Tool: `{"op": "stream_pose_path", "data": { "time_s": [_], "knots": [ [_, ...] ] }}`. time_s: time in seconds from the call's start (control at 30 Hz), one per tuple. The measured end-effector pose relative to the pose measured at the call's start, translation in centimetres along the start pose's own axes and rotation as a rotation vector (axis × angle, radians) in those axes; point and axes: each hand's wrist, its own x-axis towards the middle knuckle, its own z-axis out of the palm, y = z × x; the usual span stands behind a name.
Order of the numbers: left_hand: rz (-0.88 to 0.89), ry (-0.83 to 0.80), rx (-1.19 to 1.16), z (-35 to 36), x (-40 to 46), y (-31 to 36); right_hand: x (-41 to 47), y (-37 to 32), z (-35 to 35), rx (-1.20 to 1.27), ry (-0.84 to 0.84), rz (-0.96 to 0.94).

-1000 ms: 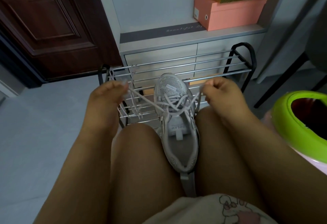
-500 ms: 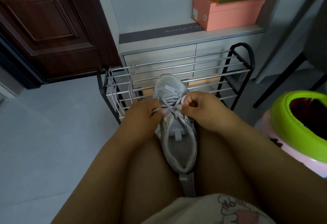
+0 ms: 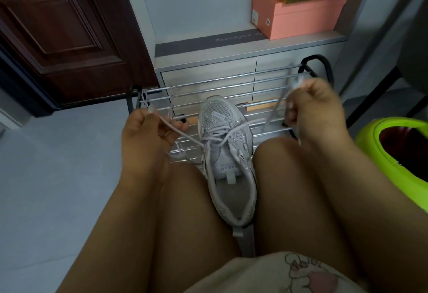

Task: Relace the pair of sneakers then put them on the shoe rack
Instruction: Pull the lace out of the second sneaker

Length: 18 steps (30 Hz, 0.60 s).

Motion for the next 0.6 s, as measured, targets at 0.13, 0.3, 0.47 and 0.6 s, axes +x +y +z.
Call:
{"op": "stream_pose_path", "data": {
  "time_s": [0.13, 0.3, 0.47, 0.6],
  "knots": [
    [0.033, 0.052, -0.009, -0.5, 1.3, 1.8, -1.7, 0.2, 0.1, -0.496, -0.51, -0.062],
    [-0.015, -0.217, 0.556, 0.1, 0.7, 2.1, -1.9, 0.2, 0.3, -0.753, -0.64, -0.225],
    [0.073, -0.343, 0.917, 0.8, 0.0, -1.1, -1.0, 1.9, 0.9, -0.998, -0.541, -0.403],
    [0.254, -0.522, 1.202, 0.0, 0.8, -3.2, -1.1, 2.5, 1.4, -1.107, -0.638, -0.358]
  ]
}}
